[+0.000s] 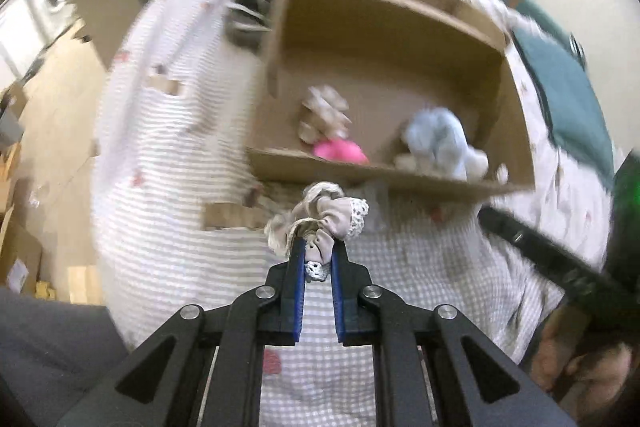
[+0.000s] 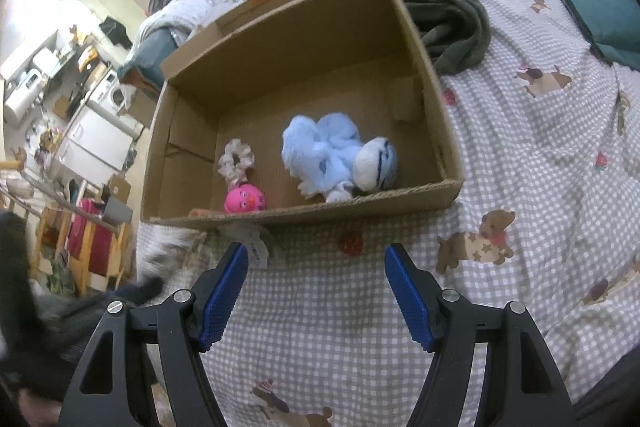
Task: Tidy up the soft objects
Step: 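Grasp the beige lace scrunchie with the left gripper while the right gripper grasps the clear plastic bag, then carry the scrunchie and plastic bag into the box and open both grippers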
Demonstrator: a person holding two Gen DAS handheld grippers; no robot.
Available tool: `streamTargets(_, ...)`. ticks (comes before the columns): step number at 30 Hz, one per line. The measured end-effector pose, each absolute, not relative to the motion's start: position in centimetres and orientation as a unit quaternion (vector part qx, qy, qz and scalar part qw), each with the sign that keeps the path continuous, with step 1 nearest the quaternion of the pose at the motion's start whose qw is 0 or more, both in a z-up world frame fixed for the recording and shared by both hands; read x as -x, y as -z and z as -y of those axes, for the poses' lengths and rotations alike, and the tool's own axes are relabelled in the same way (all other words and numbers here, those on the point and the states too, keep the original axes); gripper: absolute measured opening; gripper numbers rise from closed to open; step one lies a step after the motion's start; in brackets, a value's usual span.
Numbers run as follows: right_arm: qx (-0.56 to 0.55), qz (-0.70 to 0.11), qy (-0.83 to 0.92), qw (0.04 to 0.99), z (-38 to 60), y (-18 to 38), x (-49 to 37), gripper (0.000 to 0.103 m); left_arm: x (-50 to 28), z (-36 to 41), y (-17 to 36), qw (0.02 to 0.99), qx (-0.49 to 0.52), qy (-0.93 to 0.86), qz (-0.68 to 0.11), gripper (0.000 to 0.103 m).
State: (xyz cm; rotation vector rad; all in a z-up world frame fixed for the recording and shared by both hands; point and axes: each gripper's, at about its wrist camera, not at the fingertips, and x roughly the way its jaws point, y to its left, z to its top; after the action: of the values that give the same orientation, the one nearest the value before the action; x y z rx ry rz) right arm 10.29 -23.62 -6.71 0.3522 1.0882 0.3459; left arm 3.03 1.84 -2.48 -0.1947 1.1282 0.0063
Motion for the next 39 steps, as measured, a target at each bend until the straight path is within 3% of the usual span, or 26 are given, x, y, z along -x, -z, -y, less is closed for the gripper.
streamTargets(4,-0.131,-0.534,-0.174,0.817,21.1,7.8,-10.8,0.075,-3.0,-4.1,2.1,0.835,0.137,-0.036,-0.531,0.011)
streamTargets(19,-0.019,-0.571,-0.161,0.805,10.6,13.1,-13.8,0.074,-4.5,-4.8,4.7,0.803,0.144,-0.041,-0.577,0.011)
streamTargets(22,-0.008,-0.570,-0.171,0.804,9.9,13.2,-13.9,0.043,-4.8,-4.8,5.4,0.795,0.144,-0.042,-0.587,0.011)
streamTargets(26,0.002,-0.561,-0.197,0.804,9.6,12.5,-13.6,0.040,-5.0,-4.6,5.6,0.794,0.140,-0.044,-0.590,0.011)
streamTargets(28,-0.001,-0.560,-0.204,0.803,9.6,12.0,-13.2,0.032,-5.1,-4.5,5.7,0.794,0.136,-0.045,-0.591,0.011)
streamTargets(39,-0.027,-0.538,-0.228,0.811,13.6,7.7,-9.7,0.030,-4.8,-3.5,5.7,0.799,0.116,-0.040,-0.589,0.011)
